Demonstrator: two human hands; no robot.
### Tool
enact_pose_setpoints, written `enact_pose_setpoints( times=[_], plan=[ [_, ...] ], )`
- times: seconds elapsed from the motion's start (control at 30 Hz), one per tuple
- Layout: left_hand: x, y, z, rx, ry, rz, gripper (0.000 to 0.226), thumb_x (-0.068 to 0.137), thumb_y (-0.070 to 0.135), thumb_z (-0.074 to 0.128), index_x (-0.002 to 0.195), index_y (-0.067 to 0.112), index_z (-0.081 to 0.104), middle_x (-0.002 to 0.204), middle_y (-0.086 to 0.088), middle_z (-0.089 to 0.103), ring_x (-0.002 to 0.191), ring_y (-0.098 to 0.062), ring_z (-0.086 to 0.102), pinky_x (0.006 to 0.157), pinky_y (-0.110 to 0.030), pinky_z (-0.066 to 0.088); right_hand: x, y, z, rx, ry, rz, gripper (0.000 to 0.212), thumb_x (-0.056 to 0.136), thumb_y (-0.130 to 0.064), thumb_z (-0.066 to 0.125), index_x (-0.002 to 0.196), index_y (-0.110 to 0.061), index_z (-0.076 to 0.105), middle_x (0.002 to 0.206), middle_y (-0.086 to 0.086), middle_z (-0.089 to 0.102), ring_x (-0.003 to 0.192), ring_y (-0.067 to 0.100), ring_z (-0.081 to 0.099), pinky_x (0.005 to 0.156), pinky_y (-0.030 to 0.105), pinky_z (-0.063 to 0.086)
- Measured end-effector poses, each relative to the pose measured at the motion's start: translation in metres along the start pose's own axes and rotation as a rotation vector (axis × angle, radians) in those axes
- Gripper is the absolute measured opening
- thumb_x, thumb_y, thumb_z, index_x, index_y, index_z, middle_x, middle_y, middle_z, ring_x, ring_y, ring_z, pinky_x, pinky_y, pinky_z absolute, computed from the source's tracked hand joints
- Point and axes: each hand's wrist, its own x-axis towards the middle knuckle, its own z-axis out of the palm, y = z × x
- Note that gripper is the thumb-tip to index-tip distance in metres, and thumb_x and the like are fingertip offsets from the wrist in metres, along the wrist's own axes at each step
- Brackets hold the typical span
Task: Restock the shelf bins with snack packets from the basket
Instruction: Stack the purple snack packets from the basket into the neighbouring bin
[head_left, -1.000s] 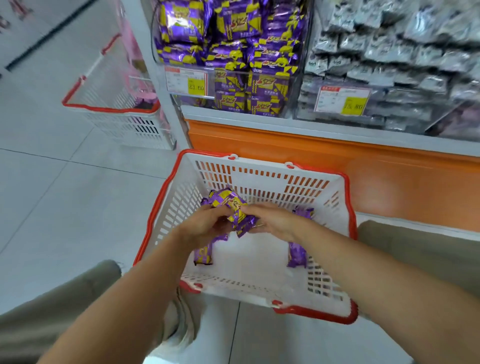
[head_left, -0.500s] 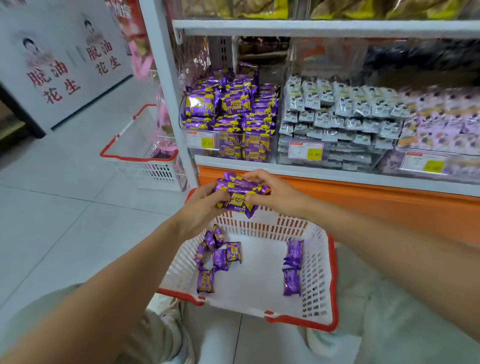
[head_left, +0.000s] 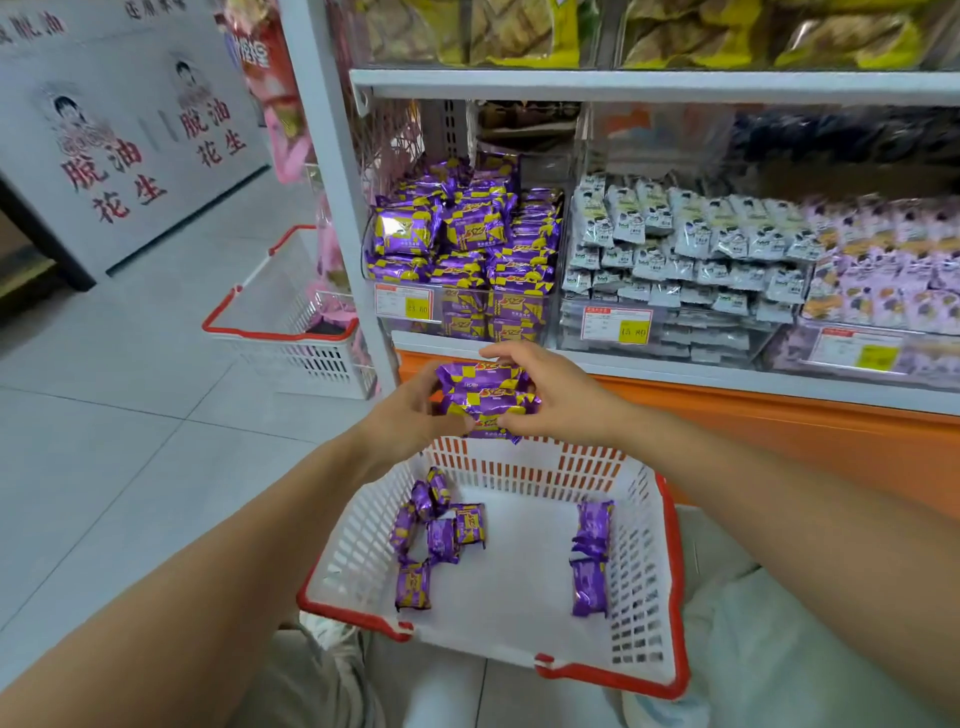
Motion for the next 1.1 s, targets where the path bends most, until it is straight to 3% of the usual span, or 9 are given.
enact_pose_setpoints(
  times=[0.07,0.2,0.3,0.4,0.5,0.7,0.8,0.9,1.1],
  plan=[
    [0.001,0.002,0.004,-0.002,0.002,0.029,0.069,0.072,-0.002,0.080,0.129,0.015,0.045,0.115,-0.006,0.068,0.104,-0.017,0.067,0.085,-0.030,0.055,0.003,0.000,-0.002,-0.014,0.035,-0.014,0.070,0.081,-0.023,0.075,0.140,-0.019,0.039,0.134,-0.002,0.047,0.116,0.006,0.044,0.094,0.020,0.040],
    [0.006,0.012,0.008,0.079,0.147,0.109,0.053,0.075,0.003,0.079,0.119,0.014,0.050,0.104,-0.003,0.070,0.088,-0.008,0.070,0.074,-0.019,0.054,0.007,-0.001,-0.006,0.029,0.064,-0.018,0.066,0.083,-0.027,0.075,0.138,-0.020,0.041,0.137,-0.006,0.047,0.124,0.011,0.047,0.091,0.016,0.038],
    [0.006,0.023,0.002,0.033,0.112,0.107,0.045,0.083,0.016,0.074,0.124,0.015,0.055,0.107,-0.001,0.072,0.095,-0.014,0.070,0.078,-0.024,0.055,0.011,0.001,-0.012,0.209,0.056,0.055,0.055,0.087,-0.039,0.069,0.135,-0.030,0.044,0.139,-0.011,0.047,0.118,0.023,0.054,0.096,0.032,0.047],
    [0.007,0.032,-0.004,0.028,0.090,0.088,0.045,0.086,0.031,0.069,0.127,0.017,0.057,0.109,0.001,0.072,0.097,-0.014,0.070,0.078,-0.024,0.054,0.015,-0.003,-0.021,0.391,0.025,0.125,0.056,0.083,-0.054,0.063,0.134,-0.040,0.045,0.144,-0.007,0.043,0.125,0.002,0.042,0.102,0.028,0.041],
    [0.011,0.036,-0.003,0.018,0.090,0.075,0.048,0.087,0.040,0.067,0.127,0.017,0.057,0.112,0.000,0.072,0.103,-0.018,0.068,0.089,-0.035,0.053,0.019,-0.006,-0.029,0.445,0.012,0.129,0.056,0.086,-0.041,0.069,0.136,-0.039,0.043,0.144,-0.016,0.039,0.122,-0.008,0.036,0.099,0.021,0.037],
    [0.026,0.060,-0.013,0.039,0.119,0.066,0.044,0.090,0.041,0.065,0.128,0.024,0.054,0.115,0.005,0.070,0.106,-0.013,0.066,0.097,-0.038,0.050,0.047,-0.011,-0.047,0.351,0.071,0.075,0.055,0.088,-0.026,0.070,0.137,-0.026,0.044,0.144,-0.012,0.044,0.133,0.005,0.040,0.109,0.029,0.032],
    [0.044,0.080,-0.027,0.133,0.266,0.145,0.043,0.092,0.037,0.063,0.133,0.027,0.052,0.123,0.012,0.061,0.113,-0.003,0.057,0.101,-0.032,0.042,0.074,-0.018,-0.064,0.296,0.207,0.024,0.052,0.087,-0.018,0.071,0.133,-0.020,0.047,0.134,-0.008,0.050,0.119,0.006,0.050,0.098,0.018,0.039],
    [0.070,0.090,-0.046,0.310,0.489,0.235,0.039,0.095,0.025,0.061,0.132,0.019,0.052,0.132,0.000,0.052,0.121,-0.012,0.049,0.104,-0.033,0.037,0.102,-0.019,-0.074,0.211,0.328,0.039,0.051,0.086,-0.014,0.071,0.131,-0.019,0.046,0.131,-0.004,0.050,0.116,0.011,0.050,0.086,0.016,0.037],
    [0.104,0.085,-0.072,0.885,0.564,0.247,0.051,0.093,0.014,0.057,0.141,0.003,0.042,0.150,-0.015,0.035,0.138,-0.032,0.030,0.110,-0.037,0.024,0.127,-0.003,-0.064,0.134,0.255,0.106,0.053,0.088,-0.013,0.065,0.136,-0.017,0.043,0.144,0.000,0.041,0.132,0.012,0.037,0.102,0.021,0.029]
  ],
)
